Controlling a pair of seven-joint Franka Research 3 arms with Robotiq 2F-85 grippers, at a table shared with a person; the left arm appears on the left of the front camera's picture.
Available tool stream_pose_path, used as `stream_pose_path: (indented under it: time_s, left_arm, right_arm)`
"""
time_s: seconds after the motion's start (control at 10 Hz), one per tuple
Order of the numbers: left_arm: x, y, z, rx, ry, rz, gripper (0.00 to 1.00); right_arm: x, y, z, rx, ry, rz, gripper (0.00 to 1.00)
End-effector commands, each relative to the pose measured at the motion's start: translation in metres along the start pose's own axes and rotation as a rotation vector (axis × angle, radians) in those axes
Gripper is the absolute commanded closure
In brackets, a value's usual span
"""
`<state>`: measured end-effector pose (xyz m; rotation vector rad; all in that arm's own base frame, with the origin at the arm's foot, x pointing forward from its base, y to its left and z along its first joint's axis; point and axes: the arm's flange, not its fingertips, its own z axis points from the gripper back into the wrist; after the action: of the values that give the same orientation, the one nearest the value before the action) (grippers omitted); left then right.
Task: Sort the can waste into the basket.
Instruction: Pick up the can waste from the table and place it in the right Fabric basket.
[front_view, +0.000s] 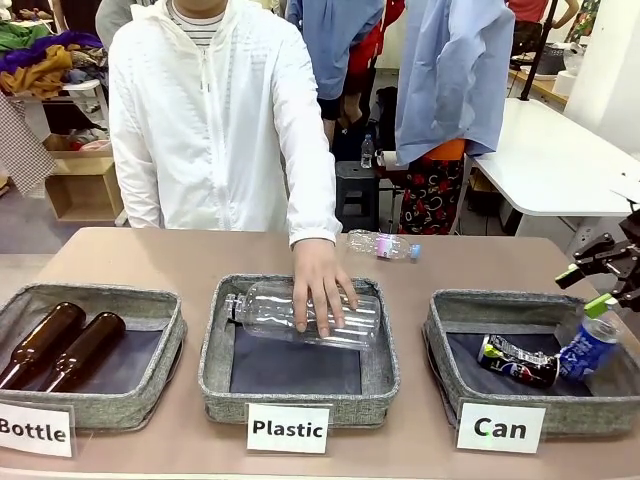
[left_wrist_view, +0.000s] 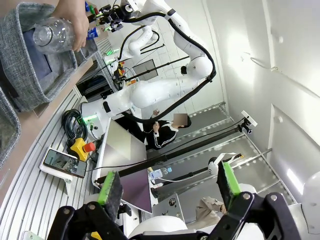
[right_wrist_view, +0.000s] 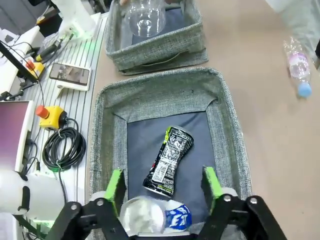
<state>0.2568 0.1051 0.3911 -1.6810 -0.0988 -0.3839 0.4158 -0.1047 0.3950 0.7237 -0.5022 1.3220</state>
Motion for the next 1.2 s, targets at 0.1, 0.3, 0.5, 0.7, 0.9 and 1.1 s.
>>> stream_pose_path:
  time_s: [0.1, 0.3, 0.5, 0.7, 0.9, 1.1]
  left_arm:
    - [-0.001, -0.002, 0.000, -0.010, 0.003, -0.024, 0.00]
    - [-0.001, -0.002, 0.000, -0.010, 0.003, -0.024, 0.00]
    - [-0.001, -0.002, 0.000, -0.010, 0.003, -0.024, 0.00]
    - [-0.001, -0.002, 0.000, -0.010, 0.003, -0.024, 0.00]
    - [-0.001, -0.002, 0.000, -0.010, 0.003, -0.024, 0.00]
    - [-0.001, -0.002, 0.000, -0.010, 0.003, -0.024, 0.00]
  right_arm:
    - [0.000, -0.002, 0.002, 0.005, -0.012, 0.008, 0.00]
    - [0.004, -0.004, 0.002, -0.036, -0.208, -0.088, 0.00]
    - [0.017, -0.029, -0.003, -0.202, -0.676, -0.466, 0.00]
    - [0.016, -0.049, -0.011, -0.155, -0.919, -0.695, 0.00]
    - [0.011, -0.062, -0.039, 0.037, -0.858, -0.910, 0.00]
    - [0.003, -0.065, -0.049, 0.203, -0.754, -1.082, 0.00]
